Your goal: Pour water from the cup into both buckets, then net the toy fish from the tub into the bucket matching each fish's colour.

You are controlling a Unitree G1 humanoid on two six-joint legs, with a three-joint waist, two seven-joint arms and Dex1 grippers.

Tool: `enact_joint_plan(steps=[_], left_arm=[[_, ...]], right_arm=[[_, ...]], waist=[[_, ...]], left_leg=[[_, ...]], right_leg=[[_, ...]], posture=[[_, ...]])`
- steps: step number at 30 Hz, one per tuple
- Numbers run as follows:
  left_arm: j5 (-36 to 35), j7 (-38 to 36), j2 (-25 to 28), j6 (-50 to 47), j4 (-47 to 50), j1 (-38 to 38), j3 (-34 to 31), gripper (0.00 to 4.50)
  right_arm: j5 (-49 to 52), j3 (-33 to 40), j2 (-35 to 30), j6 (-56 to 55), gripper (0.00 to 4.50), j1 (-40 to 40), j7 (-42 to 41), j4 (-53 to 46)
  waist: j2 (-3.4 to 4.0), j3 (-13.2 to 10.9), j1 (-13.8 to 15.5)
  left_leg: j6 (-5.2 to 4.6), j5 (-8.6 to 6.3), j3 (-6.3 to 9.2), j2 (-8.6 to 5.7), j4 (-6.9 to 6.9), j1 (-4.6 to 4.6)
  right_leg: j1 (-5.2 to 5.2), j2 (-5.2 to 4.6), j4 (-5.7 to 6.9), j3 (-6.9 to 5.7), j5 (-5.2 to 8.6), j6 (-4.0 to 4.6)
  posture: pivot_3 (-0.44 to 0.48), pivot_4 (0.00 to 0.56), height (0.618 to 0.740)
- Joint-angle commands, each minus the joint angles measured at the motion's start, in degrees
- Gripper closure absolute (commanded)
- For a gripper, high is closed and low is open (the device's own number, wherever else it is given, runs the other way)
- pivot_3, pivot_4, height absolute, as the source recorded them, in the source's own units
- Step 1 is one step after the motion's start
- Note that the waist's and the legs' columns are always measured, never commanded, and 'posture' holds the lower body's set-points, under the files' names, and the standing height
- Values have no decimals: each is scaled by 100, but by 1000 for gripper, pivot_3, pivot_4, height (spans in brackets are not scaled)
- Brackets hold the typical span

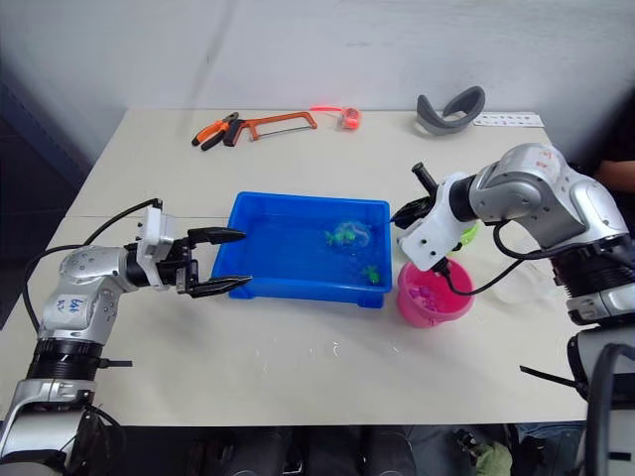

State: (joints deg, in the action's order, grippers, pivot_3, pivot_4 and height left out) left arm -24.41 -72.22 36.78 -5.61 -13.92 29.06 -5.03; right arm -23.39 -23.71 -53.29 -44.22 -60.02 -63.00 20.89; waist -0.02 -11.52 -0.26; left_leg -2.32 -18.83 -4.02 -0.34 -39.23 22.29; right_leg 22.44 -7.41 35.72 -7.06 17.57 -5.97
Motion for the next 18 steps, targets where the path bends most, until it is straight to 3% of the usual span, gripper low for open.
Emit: enact_joint_plan(steps=[1,8,18], left_arm=[[87,-137,24,-154,126,430,260,14],[133,-219,-23,-138,0,640,430,14],[128,-171,-85,-111,43,590,433,14]], right_arm=[[-77,-179,71,-431,4500,-456,-257,169],[107,-374,73,-524,4500,-676,-832,204],[1098,-366,-123,354,4500,-412,-2174,-418]], waist=[[0,0,-1],[0,0,-2],[0,0,14]], left_leg=[[0,0,-1,0,0,0],[0,1,-3,0,-1,0],[-1,2,0,0,-3,1]], right_leg=[[2,1,2,0,0,0],[4,11,6,2,0,0],[3,4,7,-1,0,0]], posture=[[0,150,740],[0,150,740],[0,150,740]])
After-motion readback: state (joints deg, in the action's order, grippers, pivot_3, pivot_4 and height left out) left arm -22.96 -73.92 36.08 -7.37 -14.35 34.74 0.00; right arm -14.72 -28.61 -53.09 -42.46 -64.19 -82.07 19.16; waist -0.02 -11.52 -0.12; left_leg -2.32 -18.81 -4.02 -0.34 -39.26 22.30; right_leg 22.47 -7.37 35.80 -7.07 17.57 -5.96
